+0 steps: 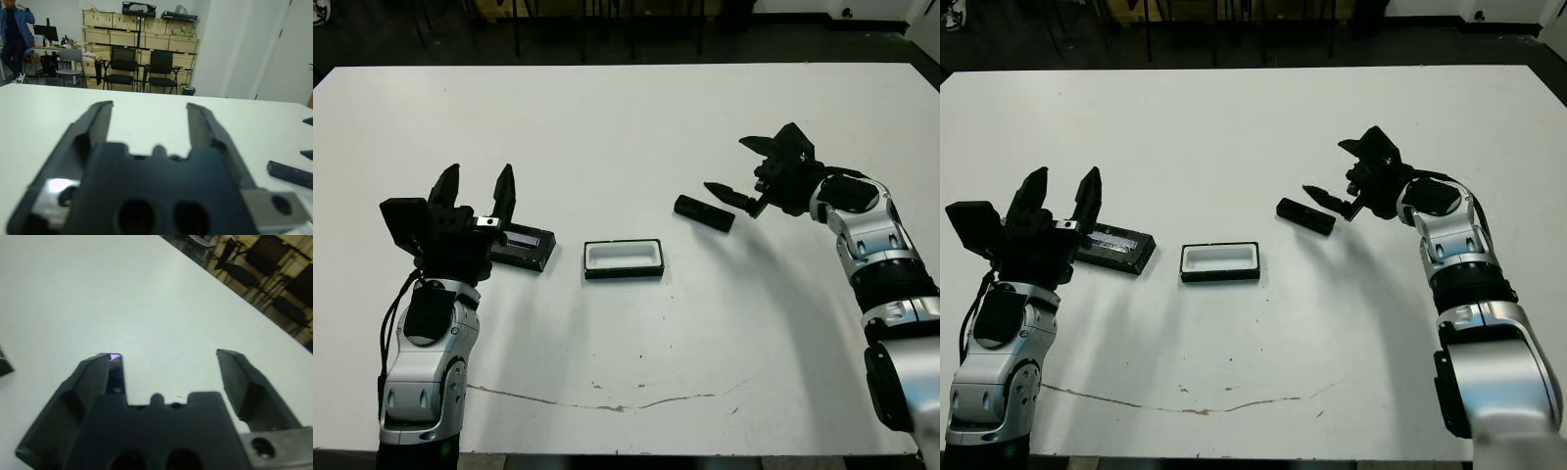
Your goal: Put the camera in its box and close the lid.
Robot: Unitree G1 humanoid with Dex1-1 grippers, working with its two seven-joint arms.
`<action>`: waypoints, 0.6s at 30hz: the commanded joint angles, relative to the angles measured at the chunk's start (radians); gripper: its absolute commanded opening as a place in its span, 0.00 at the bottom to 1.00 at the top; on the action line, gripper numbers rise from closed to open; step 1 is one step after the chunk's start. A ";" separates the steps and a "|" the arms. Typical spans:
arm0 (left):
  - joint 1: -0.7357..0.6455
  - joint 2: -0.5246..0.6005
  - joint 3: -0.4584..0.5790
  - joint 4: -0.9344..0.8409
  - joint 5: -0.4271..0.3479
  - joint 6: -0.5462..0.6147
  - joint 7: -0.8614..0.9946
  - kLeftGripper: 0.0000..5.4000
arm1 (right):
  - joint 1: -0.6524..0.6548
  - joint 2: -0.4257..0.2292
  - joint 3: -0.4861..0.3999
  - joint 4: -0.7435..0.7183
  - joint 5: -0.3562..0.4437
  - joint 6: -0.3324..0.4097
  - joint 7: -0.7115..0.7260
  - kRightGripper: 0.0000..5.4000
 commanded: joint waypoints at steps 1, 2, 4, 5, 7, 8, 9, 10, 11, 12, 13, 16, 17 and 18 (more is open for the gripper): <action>0.013 0.003 0.005 0.004 -0.003 0.028 0.005 0.72 | -0.004 0.001 -0.007 0.029 0.014 0.015 0.048 1.00; 0.014 0.003 0.004 0.004 -0.002 0.029 0.005 0.72 | -0.005 0.001 -0.009 0.036 0.018 0.017 0.060 1.00; 0.014 0.003 0.002 0.003 0.002 0.028 0.006 0.69 | -0.008 0.001 -0.013 0.053 0.025 0.025 0.079 1.00; 0.014 0.002 0.002 0.003 0.001 0.028 0.006 0.69 | -0.007 -0.001 -0.012 0.056 0.022 0.022 0.082 1.00; 0.014 0.002 0.001 0.004 0.001 0.028 0.004 0.67 | -0.007 -0.002 -0.011 0.067 0.021 0.022 0.095 1.00; 0.014 0.003 0.001 0.005 0.002 0.027 0.004 0.67 | -0.008 -0.002 -0.012 0.074 0.023 0.021 0.105 1.00; 0.014 0.004 0.000 0.008 0.003 0.025 0.003 0.66 | -0.011 -0.002 -0.012 0.082 0.024 0.024 0.116 1.00; 0.013 0.005 0.000 0.010 0.002 0.026 0.001 0.68 | -0.013 -0.002 -0.010 0.089 0.021 0.021 0.122 1.00; 0.012 0.007 0.000 0.011 0.003 0.027 0.000 0.69 | -0.014 -0.003 -0.006 0.095 0.015 0.015 0.124 1.00; 0.012 0.009 -0.001 0.012 0.005 0.027 -0.001 0.71 | -0.015 -0.003 -0.004 0.100 0.010 0.011 0.124 1.00; 0.011 0.010 -0.001 0.014 0.008 0.022 -0.002 0.73 | -0.016 -0.002 -0.003 0.107 0.007 0.011 0.124 1.00; 0.009 0.011 -0.001 0.017 0.009 0.018 -0.005 0.71 | -0.024 0.002 0.000 0.130 0.003 0.028 0.127 1.00; 0.008 0.010 -0.001 0.015 0.008 0.022 -0.004 0.69 | -0.024 0.002 0.002 0.135 -0.002 0.024 0.124 1.00; 0.008 0.009 -0.001 0.013 0.009 0.025 -0.002 0.67 | -0.022 0.003 0.005 0.138 -0.009 0.015 0.116 1.00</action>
